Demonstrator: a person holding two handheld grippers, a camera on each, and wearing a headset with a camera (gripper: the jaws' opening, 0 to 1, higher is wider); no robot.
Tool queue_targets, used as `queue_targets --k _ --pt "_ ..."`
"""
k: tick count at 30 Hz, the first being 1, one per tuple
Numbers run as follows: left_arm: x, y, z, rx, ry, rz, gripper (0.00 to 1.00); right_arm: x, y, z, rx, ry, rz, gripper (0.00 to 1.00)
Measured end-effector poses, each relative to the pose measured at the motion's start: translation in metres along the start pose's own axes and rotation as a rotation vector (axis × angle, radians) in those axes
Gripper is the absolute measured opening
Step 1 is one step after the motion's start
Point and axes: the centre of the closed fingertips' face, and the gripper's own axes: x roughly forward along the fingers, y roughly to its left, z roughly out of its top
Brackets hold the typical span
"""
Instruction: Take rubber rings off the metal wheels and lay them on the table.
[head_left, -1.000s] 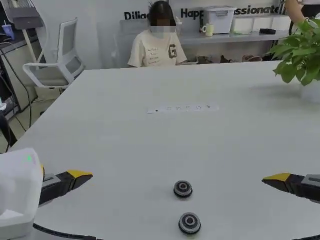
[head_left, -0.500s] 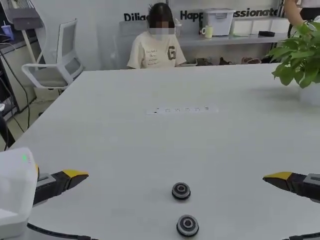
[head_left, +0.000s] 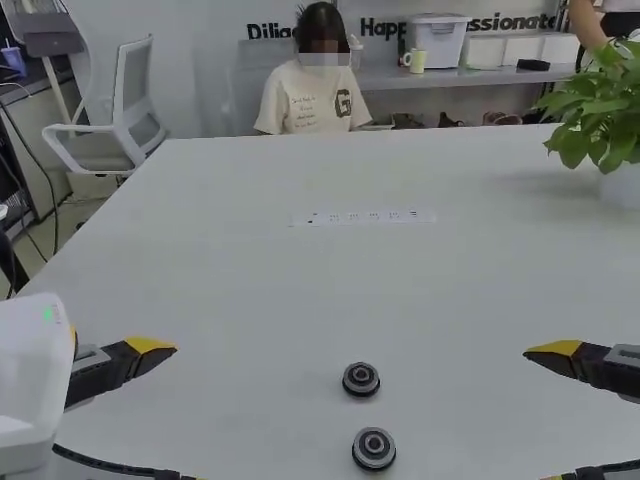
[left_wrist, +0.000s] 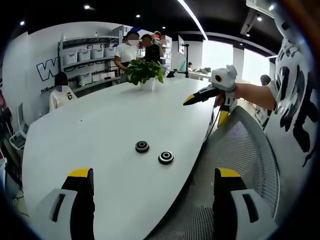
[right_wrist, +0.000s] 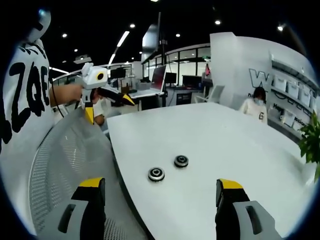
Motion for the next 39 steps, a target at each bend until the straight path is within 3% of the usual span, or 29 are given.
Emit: queue_targets --k 20,39 --pt "-0.004 -0.001 0.003 0.028 0.016 -0.007 0.99 0.000 -0.001 0.007 -0.022 -0.001 0.012 0.91" --pt "0.007 -0.001 -0.006 0.034 0.030 -0.030 0.99 0.011 -0.003 0.003 -0.016 0.001 0.021 0.90"
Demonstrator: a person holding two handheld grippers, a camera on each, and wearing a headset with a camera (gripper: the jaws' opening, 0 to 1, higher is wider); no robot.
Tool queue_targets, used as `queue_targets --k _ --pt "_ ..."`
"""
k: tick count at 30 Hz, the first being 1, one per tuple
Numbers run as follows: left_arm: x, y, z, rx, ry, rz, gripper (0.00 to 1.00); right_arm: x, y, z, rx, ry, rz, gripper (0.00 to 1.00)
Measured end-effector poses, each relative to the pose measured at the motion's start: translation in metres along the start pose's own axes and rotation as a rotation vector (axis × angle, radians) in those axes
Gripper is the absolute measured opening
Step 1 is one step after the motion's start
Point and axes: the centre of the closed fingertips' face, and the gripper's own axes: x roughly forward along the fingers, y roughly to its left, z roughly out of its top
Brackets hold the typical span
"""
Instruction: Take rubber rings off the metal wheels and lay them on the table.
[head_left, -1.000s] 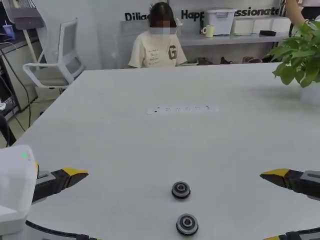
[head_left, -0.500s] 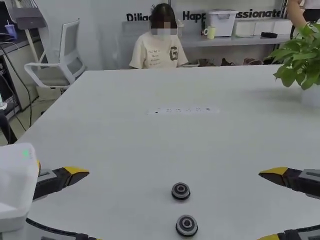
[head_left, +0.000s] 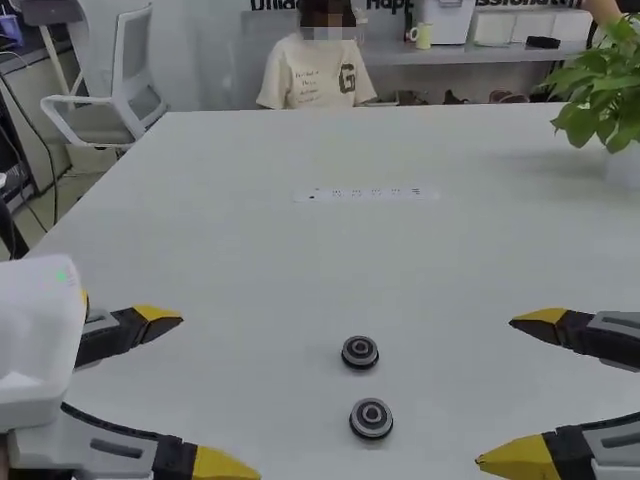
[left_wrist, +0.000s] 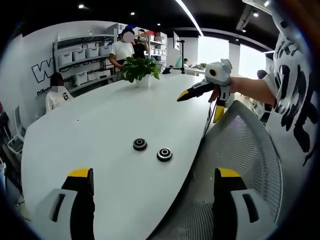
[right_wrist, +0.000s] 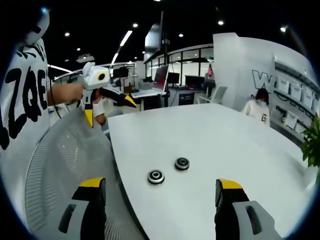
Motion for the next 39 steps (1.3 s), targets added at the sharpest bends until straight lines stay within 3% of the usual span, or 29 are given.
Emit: queue_targets --k 22,31,39 --pt "0.023 0.006 0.007 0.062 -0.007 -0.027 0.94 0.024 -0.005 0.003 0.013 -0.049 0.028 0.86" --pt "0.040 0.005 0.016 0.069 -0.017 -0.064 0.92 0.033 -0.010 0.001 0.011 -0.059 0.037 0.79" --pt "0.057 0.002 0.014 0.083 0.004 -0.108 0.87 0.046 -0.015 -0.008 0.007 -0.048 0.045 0.70"
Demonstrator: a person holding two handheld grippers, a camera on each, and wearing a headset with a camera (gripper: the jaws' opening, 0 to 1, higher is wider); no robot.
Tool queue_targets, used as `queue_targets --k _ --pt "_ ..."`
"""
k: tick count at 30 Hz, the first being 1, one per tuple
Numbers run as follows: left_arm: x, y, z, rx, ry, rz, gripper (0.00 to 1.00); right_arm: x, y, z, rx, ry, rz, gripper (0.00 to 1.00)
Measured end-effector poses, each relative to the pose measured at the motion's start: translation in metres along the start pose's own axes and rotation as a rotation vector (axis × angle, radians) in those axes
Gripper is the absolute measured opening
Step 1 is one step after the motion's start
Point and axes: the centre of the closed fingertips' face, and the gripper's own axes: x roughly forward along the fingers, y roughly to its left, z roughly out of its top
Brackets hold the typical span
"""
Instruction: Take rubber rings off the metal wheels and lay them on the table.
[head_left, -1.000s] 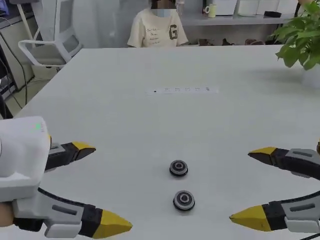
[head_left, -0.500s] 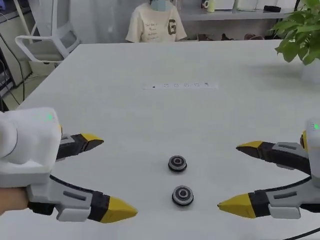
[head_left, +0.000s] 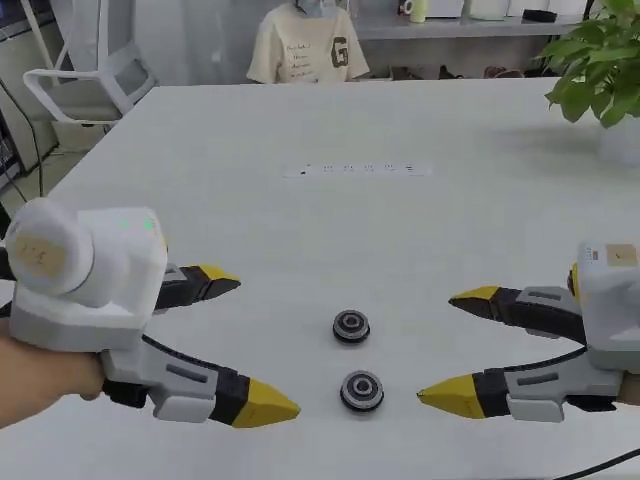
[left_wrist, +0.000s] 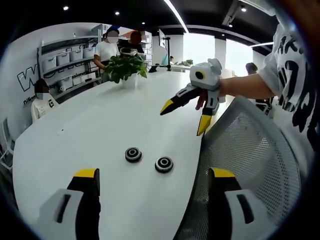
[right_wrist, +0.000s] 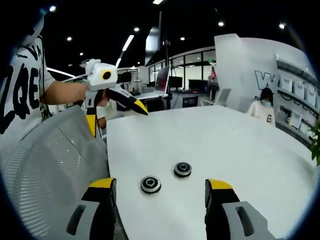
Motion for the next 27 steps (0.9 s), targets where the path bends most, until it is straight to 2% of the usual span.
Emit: queue_targets --k 12,18,21,27 --pt "0.021 0.004 -0.001 0.035 0.002 -0.044 0.76 0.014 -0.006 -0.011 0.002 0.022 0.026 0.61" --pt "0.030 0.002 -0.002 0.055 0.010 -0.072 0.70 0.019 -0.005 -0.018 0.002 0.035 0.048 0.55" --pt "0.035 -0.001 -0.004 0.062 0.022 -0.093 0.68 0.024 -0.002 -0.021 0.029 0.029 0.061 0.53" --pt "0.045 -0.005 -0.008 0.069 0.034 -0.120 0.62 0.031 0.003 -0.031 0.035 0.052 0.080 0.49"
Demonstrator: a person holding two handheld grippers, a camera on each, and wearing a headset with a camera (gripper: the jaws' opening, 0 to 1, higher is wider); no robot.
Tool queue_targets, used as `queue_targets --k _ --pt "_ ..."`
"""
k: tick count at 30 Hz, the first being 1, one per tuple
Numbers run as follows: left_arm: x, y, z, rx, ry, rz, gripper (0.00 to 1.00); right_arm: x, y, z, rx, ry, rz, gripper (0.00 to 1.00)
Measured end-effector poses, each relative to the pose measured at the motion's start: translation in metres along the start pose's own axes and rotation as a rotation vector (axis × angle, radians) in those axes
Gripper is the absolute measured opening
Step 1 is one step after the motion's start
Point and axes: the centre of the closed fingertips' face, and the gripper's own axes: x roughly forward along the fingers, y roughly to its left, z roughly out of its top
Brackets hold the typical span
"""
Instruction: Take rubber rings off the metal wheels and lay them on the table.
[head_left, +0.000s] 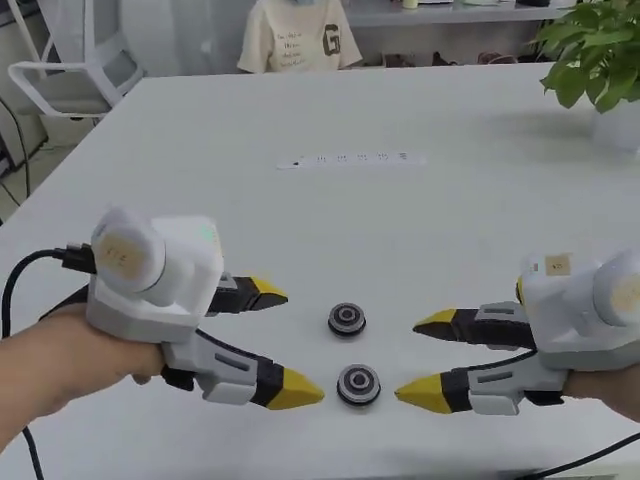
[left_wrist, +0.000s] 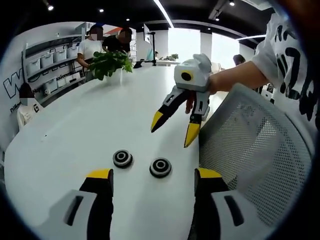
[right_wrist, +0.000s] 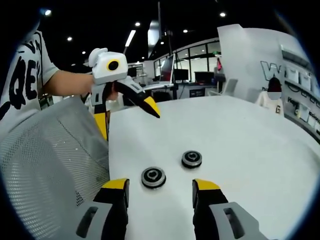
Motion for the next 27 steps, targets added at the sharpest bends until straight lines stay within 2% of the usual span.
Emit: queue_targets --k 10,15,27 --pt "0.018 -0.007 -0.008 -0.002 0.027 -0.054 0.53 0.009 0.003 -0.010 0.012 0.024 0.031 0.40" --pt "0.027 -0.012 -0.015 -0.005 0.056 -0.084 0.47 0.013 0.004 -0.013 0.035 0.026 0.043 0.39" --pt "0.044 -0.015 -0.019 -0.036 0.079 -0.124 0.35 0.020 0.006 -0.016 0.058 0.027 0.059 0.37"
